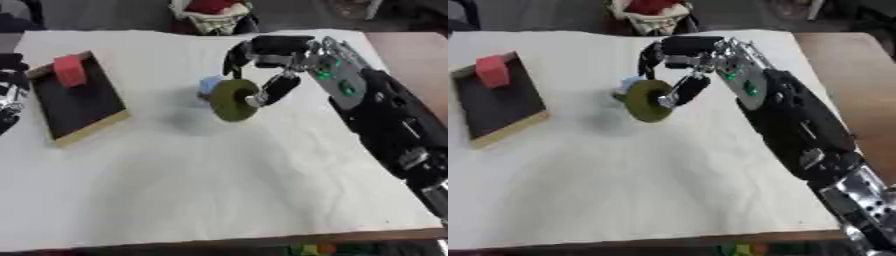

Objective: Pick up objects on the table and place them in the box.

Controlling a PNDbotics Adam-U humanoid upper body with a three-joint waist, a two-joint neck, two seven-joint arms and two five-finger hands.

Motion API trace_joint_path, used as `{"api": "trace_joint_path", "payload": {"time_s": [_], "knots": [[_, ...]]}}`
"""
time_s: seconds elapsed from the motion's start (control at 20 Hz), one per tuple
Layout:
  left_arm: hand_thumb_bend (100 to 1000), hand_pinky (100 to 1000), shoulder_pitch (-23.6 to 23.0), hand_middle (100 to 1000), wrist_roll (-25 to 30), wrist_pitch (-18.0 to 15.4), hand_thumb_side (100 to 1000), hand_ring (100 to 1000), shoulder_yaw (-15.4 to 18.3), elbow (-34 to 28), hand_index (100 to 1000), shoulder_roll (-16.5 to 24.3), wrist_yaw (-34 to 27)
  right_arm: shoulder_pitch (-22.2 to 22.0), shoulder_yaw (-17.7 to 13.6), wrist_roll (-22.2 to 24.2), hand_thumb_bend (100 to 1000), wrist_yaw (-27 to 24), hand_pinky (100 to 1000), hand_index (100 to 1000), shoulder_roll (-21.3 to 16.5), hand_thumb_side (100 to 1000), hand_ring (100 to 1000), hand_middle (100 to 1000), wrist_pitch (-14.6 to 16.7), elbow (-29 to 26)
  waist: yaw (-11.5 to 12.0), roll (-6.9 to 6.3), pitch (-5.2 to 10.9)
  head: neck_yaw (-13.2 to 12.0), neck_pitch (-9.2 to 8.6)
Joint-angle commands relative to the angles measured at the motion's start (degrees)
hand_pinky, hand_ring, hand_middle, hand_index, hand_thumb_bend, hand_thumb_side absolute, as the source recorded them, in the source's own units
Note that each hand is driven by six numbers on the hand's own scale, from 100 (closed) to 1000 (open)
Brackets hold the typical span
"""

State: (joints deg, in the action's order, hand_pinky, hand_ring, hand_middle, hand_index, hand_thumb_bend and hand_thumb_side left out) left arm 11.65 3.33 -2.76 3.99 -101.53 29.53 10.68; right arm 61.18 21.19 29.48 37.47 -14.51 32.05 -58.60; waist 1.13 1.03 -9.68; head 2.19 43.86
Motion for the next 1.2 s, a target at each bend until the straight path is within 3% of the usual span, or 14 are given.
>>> {"api": "trace_joint_path", "payload": {"time_s": [0.05,0.55,1.2], "knots": [[100,592,1.1,710,0.2,-0.3,617,702,0.1,-2.6,850,0.2,-0.3,3.4,-2.0,-1.2,100,2.7,805,373,1.8,240,790,742,-0.8,1.1,0.8,-0.35,1.07,0.8,0.26],[100,583,5.7,702,-0.9,-0.1,536,695,-1.5,-10.2,849,-3.7,-2.6,8.9,-9.7,-10.0,100,19.4,810,374,9.7,235,788,739,-3.4,9.7,8.4,-0.74,0.21,5.3,0.26],[100,587,9.5,701,-0.2,-1.4,505,697,-2.4,-13.1,848,-6.6,-5.4,8.4,-15.2,-22.1,100,38.0,810,383,16.8,235,791,738,-9.4,12.3,17.5,-0.71,-1.68,12.5,0.26]]}}
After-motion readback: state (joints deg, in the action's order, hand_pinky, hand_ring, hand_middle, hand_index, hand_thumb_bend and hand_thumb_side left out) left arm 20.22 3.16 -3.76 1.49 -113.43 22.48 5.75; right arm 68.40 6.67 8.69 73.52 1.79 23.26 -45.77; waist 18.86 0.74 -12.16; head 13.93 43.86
